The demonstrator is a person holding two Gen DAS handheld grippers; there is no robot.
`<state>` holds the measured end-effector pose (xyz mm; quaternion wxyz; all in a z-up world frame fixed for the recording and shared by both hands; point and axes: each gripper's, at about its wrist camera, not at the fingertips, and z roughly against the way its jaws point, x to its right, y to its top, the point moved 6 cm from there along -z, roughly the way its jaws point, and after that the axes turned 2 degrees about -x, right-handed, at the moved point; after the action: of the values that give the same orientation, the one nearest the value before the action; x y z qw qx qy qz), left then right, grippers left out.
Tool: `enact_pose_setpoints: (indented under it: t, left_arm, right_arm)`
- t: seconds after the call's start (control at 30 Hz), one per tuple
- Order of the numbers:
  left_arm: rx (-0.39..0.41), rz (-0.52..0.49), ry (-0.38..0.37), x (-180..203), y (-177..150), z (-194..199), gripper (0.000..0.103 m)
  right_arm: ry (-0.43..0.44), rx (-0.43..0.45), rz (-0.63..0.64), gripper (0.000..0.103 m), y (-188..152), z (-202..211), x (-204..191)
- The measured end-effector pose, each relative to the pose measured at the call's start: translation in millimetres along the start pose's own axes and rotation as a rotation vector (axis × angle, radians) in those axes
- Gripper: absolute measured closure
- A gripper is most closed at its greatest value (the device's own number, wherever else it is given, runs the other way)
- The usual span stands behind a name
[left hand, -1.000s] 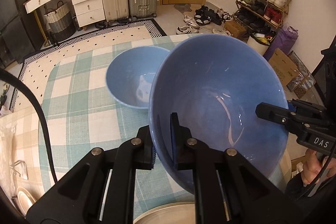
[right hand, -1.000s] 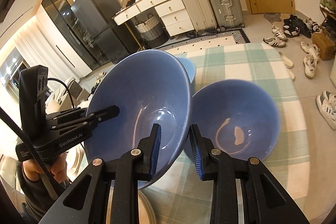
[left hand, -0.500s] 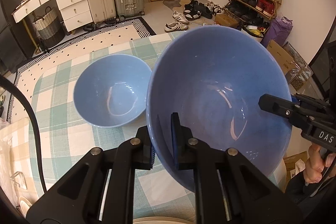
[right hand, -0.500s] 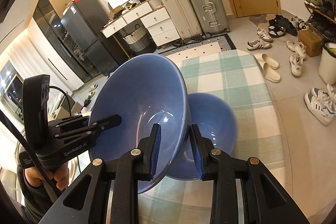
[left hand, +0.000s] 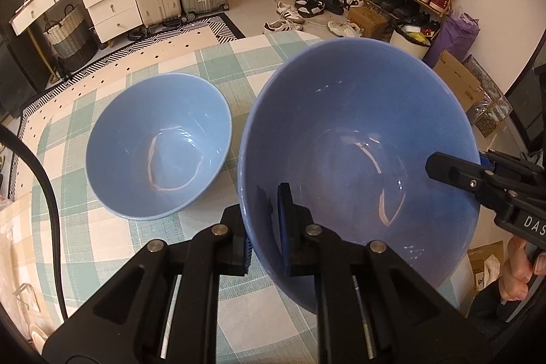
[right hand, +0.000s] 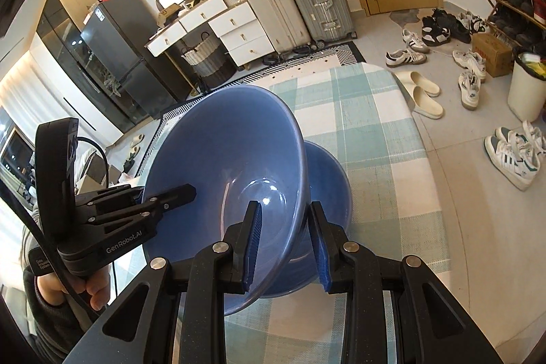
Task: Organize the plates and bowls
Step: 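Lift and carry the left tool's blue bowl while the right tool carries its bowl, then set the left tool's bowl on the table and open while the right tool does likewise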
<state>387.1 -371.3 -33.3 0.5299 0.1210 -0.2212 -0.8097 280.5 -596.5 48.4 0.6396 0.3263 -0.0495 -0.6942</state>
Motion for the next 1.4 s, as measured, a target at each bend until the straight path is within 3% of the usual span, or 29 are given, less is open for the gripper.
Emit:
enact_pose_setpoints:
  t: [0.37, 0.9, 1.03, 1.2, 1.4]
  left_arm:
    - [-0.037, -0.001, 0.002, -11.4, 0.1, -40.4, 0.094]
    - [-0.036, 0.002, 0.029, -17.2, -1.7, -45.9, 0.094]
    - [-0.044, 0.01, 0.043, -20.2, -1.8, -47.8, 0.091]
    - [-0.043, 0.016, 0.046, -23.1, -2.5, -48.4, 0.068]
    - [-0.028, 0.019, 0.053, -27.4, -1.8, -45.1, 0.051]
  right_arm:
    - [-0.08, -0.044, 0.026, 0.074, -6.0, -20.9, 6.2]
    - [-0.123, -0.052, 0.043, 0.073, -6.2, -33.8, 11.7]
    - [-0.152, -0.033, 0.043, 0.069, -5.4, -27.8, 14.1]
    - [-0.138, -0.028, 0.03, 0.065, -5.6, -24.7, 17.7]
    - [-0.116, -0.015, 0.048, 0.05, -3.6, -18.5, 9.8]
